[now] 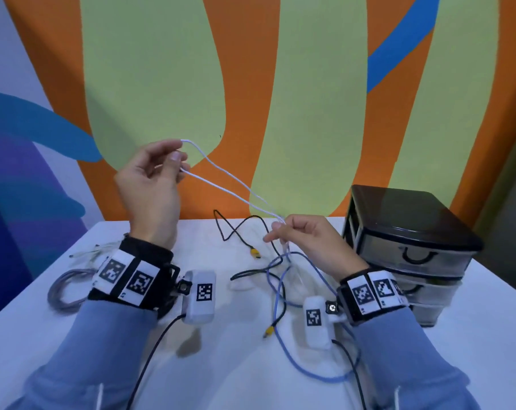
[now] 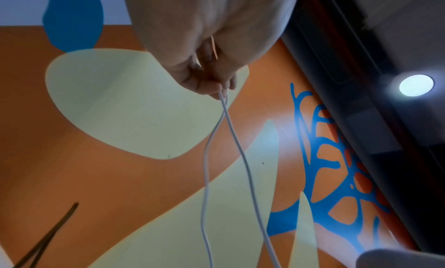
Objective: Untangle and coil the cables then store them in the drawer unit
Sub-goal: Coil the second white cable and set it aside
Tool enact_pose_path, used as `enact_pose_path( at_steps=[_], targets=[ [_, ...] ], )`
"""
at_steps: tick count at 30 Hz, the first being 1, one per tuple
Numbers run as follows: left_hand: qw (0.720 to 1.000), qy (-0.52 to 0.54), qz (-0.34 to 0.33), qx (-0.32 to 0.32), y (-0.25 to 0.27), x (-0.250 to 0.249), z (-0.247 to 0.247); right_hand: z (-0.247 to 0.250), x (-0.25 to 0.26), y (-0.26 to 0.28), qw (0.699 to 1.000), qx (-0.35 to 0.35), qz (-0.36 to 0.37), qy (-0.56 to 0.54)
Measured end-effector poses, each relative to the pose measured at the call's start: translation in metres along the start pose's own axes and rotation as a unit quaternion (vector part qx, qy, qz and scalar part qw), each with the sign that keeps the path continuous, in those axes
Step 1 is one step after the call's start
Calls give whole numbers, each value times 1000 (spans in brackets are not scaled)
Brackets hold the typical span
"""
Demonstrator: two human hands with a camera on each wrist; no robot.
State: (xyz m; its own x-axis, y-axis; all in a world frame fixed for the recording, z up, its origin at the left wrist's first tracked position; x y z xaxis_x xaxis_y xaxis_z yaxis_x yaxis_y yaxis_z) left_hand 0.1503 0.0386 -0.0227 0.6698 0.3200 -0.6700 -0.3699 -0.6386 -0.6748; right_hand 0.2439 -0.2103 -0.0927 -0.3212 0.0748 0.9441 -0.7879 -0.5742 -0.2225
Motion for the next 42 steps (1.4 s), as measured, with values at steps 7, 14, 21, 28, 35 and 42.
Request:
enact_pose_path(
  at_steps=[7,14,21,28,35,42],
  targets=[
    [997,-51,19,-62,-1,12,22,3,6,2,996,-44,15,-71],
    [996,-60,66,21,17,8,1,-9,8,4,997,21,-7,-75],
    [983,-37,82,161,27,2,-22,-26,16,9,975,76,-28,-208],
    [951,-143,19,273,22,8,-14,-16,18,8,952,66,-44,-297],
    [948,-1,52,313,39,-19,-31,-35,25,15,951,142,-75,-265],
    [927,-156,6,340,47,-2,-35,-28,29,13,941,99,-41,-322]
  ],
)
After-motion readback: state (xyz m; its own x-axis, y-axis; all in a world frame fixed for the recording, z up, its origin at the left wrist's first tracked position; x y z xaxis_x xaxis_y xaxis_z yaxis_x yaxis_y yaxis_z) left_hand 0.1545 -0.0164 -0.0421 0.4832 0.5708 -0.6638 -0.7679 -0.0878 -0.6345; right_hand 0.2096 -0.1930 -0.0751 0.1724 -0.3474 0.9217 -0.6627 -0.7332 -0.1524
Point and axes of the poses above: each hand's wrist, its own y-axis away from the middle knuckle, its own z-axis out of the back of the hand, x = y × z, the point moved 5 cm from there along -y, towards the middle knuckle, and after that the axes turned 4 degrees about -z, right-handed, at the moved point
